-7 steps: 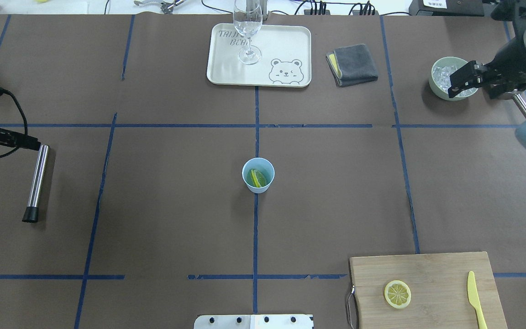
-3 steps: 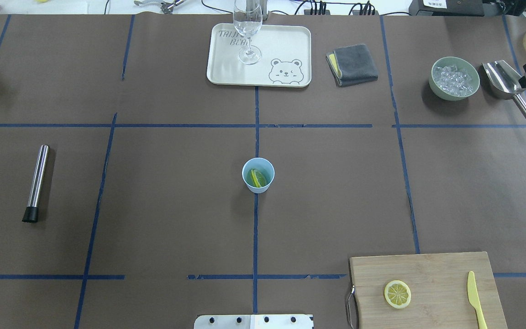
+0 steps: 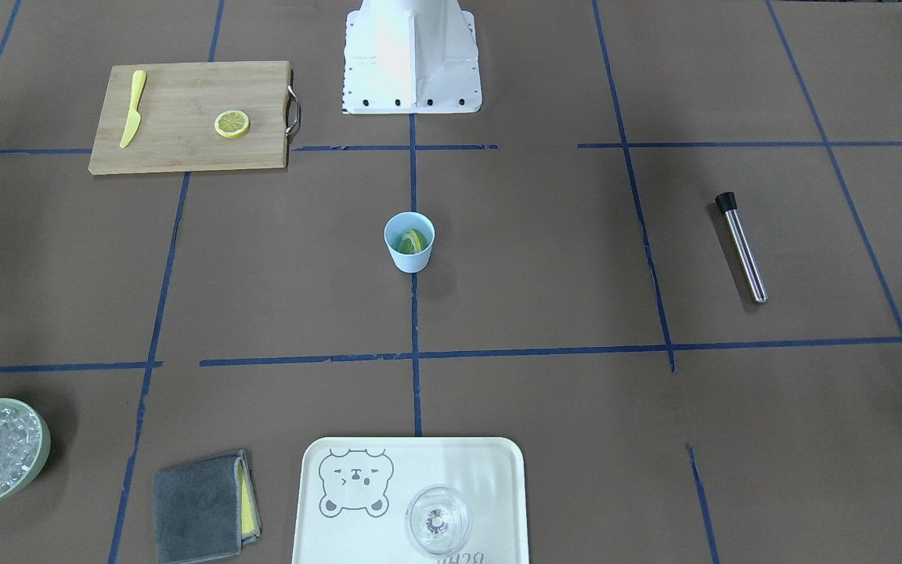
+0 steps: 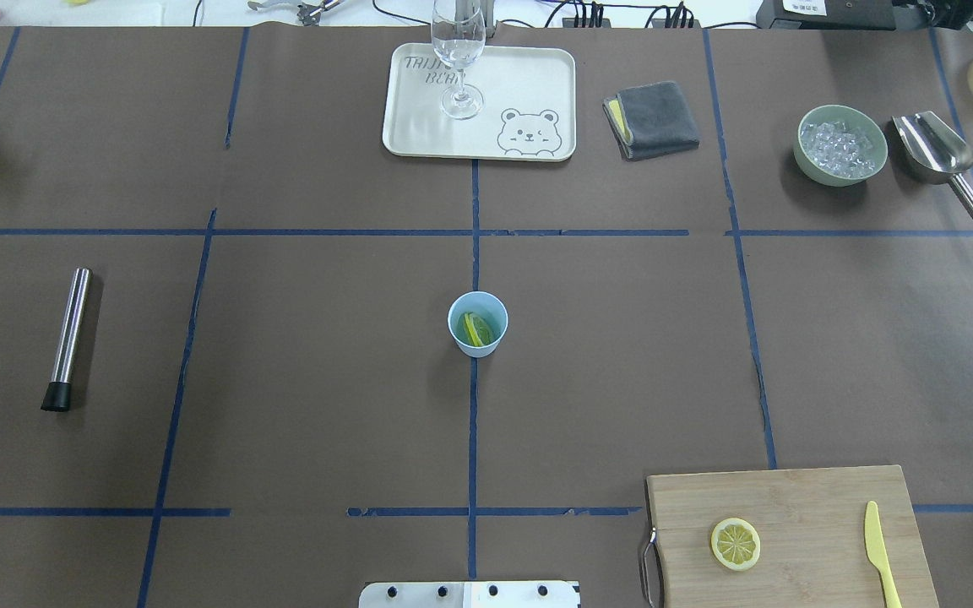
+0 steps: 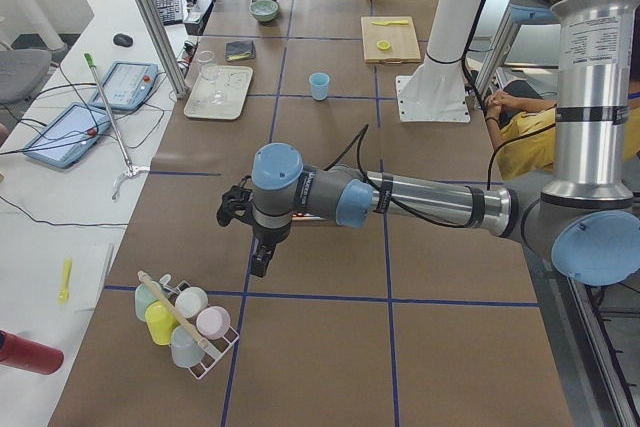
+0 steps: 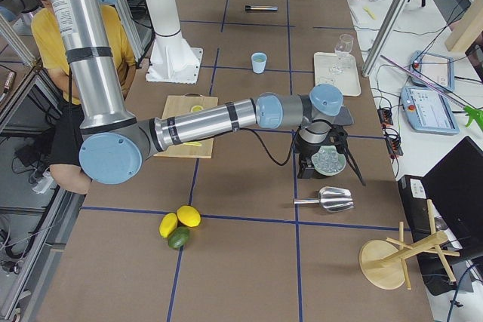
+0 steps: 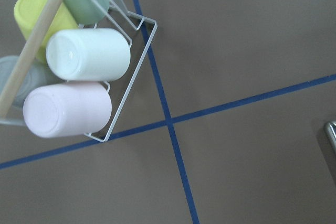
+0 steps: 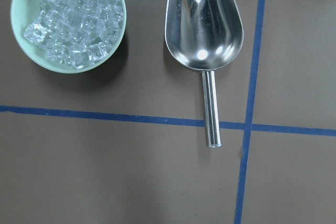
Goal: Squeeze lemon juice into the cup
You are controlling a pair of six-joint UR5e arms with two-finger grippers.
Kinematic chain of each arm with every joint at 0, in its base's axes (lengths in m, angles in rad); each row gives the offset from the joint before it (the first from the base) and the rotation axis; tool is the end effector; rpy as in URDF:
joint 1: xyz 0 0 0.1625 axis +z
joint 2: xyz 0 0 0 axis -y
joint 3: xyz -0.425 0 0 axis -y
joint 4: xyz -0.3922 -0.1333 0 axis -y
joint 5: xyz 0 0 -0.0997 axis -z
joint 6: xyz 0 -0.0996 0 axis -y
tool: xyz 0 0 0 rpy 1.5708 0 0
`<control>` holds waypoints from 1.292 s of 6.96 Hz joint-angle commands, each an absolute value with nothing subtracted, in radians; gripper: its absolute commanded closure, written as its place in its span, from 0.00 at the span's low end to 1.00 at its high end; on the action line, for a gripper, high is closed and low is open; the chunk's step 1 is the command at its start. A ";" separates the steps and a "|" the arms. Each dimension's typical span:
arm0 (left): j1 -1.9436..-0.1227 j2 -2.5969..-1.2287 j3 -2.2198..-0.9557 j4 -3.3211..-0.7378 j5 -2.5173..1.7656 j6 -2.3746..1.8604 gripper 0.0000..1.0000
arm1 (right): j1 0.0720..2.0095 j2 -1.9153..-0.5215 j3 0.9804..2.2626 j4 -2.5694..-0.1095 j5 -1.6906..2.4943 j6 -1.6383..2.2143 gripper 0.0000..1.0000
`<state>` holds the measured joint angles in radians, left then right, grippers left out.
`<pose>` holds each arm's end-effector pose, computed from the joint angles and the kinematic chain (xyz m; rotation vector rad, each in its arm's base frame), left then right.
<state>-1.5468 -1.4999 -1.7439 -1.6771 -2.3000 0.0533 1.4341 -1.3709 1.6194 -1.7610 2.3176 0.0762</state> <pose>-0.0556 -0.4744 0.5984 0.2100 0.7240 0.1496 -0.0124 -0.5720 0.5497 -0.0241 -0.7485 -0.0794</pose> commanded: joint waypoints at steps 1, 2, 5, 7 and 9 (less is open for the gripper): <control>-1.545 -1.470 -1.649 -1.692 -2.304 0.067 0.00 | 1.437 -1.387 1.606 -1.759 2.315 0.072 0.00; -1.543 -1.476 -1.640 -1.782 -2.301 0.060 0.00 | 1.437 -1.388 1.617 -1.761 2.318 0.078 0.00; -1.526 -1.522 -1.641 -1.781 -2.296 0.067 0.00 | 1.443 -1.446 1.612 -1.755 2.313 0.064 0.00; -1.526 -1.532 -1.707 -1.595 -2.301 0.067 0.00 | 1.443 -1.488 1.601 -1.717 2.338 0.069 0.00; -1.528 -1.523 -1.724 -1.529 -2.309 0.069 0.00 | 1.448 -1.511 1.605 -1.717 2.376 0.068 0.00</control>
<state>-1.5271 -1.5270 -1.7158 -1.5661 -2.3046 0.0685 1.4447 -1.4975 1.6028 -1.7182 2.3607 0.0688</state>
